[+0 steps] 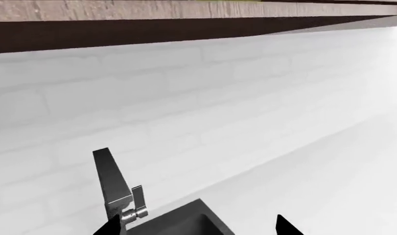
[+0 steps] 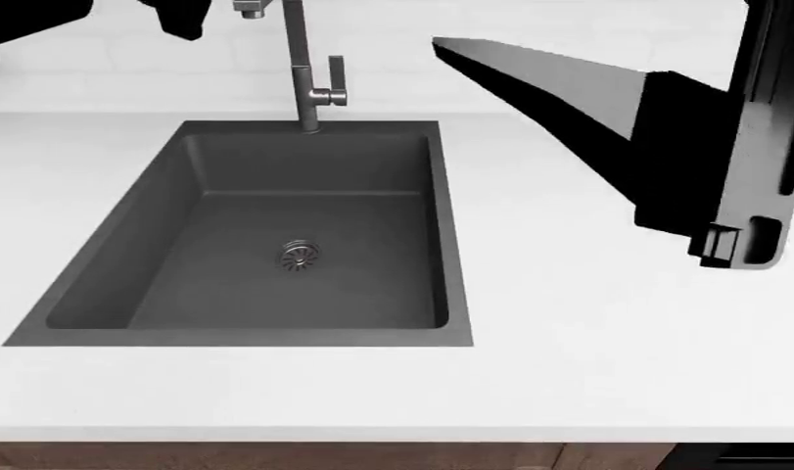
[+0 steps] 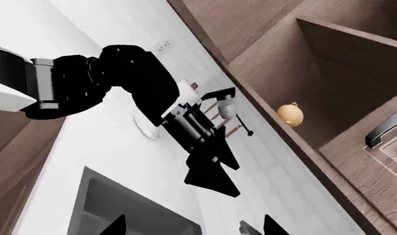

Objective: Pick the pear, onion from the counter and place them in the cabinet. Then close the cabinet.

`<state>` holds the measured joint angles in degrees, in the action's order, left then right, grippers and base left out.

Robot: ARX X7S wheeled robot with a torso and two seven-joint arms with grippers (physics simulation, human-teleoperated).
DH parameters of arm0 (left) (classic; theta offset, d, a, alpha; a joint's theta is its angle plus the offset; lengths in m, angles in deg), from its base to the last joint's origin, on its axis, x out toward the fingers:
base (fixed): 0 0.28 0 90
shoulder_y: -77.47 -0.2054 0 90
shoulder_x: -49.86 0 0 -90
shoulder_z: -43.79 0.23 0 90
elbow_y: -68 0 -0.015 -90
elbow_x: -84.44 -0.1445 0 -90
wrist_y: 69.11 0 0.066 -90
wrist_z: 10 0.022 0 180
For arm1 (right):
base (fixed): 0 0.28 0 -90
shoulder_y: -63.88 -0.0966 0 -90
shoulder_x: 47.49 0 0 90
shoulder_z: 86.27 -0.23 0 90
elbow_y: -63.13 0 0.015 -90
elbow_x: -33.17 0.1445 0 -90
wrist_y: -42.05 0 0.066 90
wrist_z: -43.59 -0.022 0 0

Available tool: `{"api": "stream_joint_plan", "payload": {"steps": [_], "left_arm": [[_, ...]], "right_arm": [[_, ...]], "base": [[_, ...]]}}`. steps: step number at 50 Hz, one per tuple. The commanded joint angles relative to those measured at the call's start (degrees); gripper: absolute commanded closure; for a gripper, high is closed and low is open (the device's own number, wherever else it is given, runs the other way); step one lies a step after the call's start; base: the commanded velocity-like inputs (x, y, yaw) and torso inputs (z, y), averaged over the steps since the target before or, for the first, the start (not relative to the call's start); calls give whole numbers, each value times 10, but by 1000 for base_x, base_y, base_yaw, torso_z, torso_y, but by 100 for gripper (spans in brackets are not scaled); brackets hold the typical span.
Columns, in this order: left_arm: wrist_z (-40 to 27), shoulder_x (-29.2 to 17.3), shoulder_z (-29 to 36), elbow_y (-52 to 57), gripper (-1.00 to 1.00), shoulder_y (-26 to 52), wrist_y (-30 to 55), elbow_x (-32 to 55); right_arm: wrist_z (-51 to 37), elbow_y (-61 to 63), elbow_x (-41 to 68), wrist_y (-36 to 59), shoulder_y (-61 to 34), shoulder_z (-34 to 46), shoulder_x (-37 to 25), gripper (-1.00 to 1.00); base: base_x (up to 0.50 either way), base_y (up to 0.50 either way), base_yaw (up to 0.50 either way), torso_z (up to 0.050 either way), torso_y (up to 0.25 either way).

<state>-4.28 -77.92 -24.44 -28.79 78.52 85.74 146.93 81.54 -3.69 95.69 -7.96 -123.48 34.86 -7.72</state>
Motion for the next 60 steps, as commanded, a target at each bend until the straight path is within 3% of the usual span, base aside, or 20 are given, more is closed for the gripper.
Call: {"api": "stream_joint_plan", "payload": {"steps": [1,10,20,30,40,60], "left_arm": [[-2,-14,0,11,-100,-22,-3,1],[1,-19,4,20,-100,-31,-4,2],[28,-38,14,47,-100,-65,-35,-13],[25,-69,-38,107,-100,-133,-70,32],[32,-87,-65,127,-100,-152,-83,57],[25,-74,-53,111,-100,-119,-74,48]], "right_arm": [[-81,96,33,-50,155,-50,-101,-100],[-75,89,12,-75,210,-39,-110,-100],[-70,87,7,-65,204,-28,-99,-100],[-69,69,4,-39,168,-13,-66,-100],[-58,59,4,-14,145,3,-49,-100],[15,55,31,-5,123,15,-42,-100]], "base": [[0,0,0,0,0],[0,0,0,0,0],[0,0,0,0,0],[0,16,0,0,0],[-169,439,0,0,0],[-100,495,0,0,0]]}}
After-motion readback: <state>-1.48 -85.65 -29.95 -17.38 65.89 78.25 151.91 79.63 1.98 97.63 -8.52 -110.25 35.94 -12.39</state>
